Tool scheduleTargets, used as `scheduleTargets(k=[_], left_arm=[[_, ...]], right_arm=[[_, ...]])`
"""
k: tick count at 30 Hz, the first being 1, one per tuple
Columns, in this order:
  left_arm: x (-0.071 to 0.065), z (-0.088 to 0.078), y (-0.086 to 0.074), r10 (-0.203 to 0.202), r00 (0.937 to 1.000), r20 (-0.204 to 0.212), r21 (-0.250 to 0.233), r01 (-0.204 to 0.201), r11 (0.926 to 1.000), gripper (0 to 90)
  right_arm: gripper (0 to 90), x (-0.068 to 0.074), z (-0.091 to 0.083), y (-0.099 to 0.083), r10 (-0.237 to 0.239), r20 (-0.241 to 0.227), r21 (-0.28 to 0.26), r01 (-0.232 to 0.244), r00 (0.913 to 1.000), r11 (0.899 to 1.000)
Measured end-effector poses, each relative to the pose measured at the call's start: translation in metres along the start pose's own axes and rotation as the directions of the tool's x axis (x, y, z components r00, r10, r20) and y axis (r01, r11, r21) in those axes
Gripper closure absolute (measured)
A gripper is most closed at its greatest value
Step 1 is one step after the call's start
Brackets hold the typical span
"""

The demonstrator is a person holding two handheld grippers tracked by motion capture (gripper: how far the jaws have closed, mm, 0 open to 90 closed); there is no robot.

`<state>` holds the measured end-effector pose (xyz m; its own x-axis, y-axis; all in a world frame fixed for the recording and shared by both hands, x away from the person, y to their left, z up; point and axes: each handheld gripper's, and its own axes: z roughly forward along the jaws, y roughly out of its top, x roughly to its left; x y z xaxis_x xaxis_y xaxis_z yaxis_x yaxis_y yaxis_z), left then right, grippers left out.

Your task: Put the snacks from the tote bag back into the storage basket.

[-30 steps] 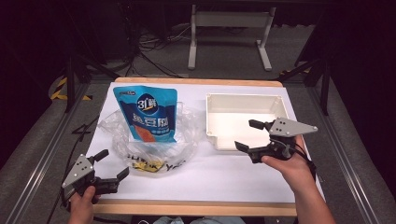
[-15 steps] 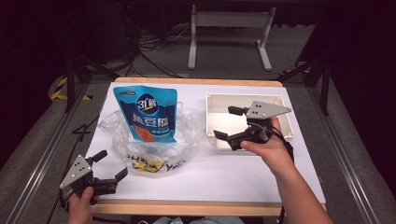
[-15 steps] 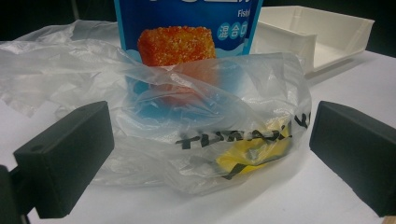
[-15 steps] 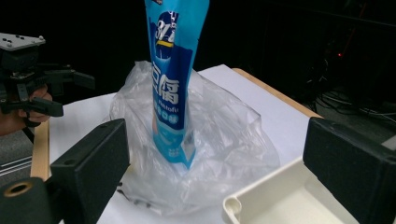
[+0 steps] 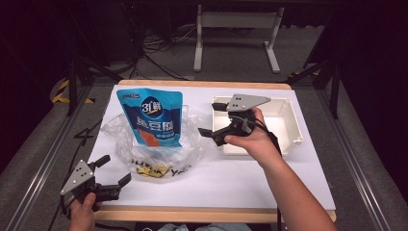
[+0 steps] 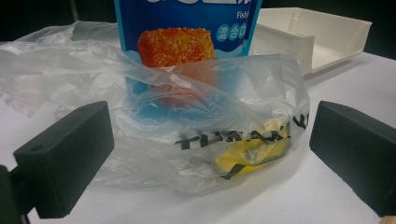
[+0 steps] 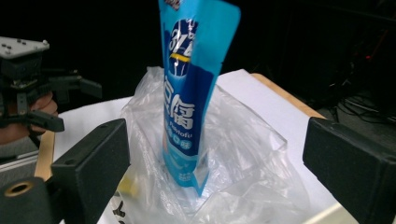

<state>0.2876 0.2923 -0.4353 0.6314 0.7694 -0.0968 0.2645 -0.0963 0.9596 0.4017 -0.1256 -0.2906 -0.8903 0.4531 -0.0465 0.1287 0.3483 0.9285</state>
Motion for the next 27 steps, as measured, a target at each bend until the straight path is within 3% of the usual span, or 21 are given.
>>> scheduleTargets(k=[10, 19, 27], left_arm=[[0.001, 0.000, 0.000, -0.002, 1.0000, 0.008, 0.001, 0.001, 1.0000, 0.5], [0.000, 0.001, 0.000, 0.001, 0.9999, 0.011, 0.000, -0.001, 1.0000, 0.5], [0.003, -0.001, -0.001, -0.009, 1.0000, 0.000, -0.001, 0.009, 1.0000, 0.5]], right_arm=[[5.2, -0.002, 0.032, 0.014, 0.032, -0.029, -0.028, -0.033, 0.9991, 0.999], [11.0, -0.007, 0.059, 0.019, 0.009, -0.042, -0.018, -0.010, 0.9991, 1.000], [16.4, -0.012, 0.088, 0.009, 0.007, -0.070, -0.005, -0.007, 0.9975, 1.000]])
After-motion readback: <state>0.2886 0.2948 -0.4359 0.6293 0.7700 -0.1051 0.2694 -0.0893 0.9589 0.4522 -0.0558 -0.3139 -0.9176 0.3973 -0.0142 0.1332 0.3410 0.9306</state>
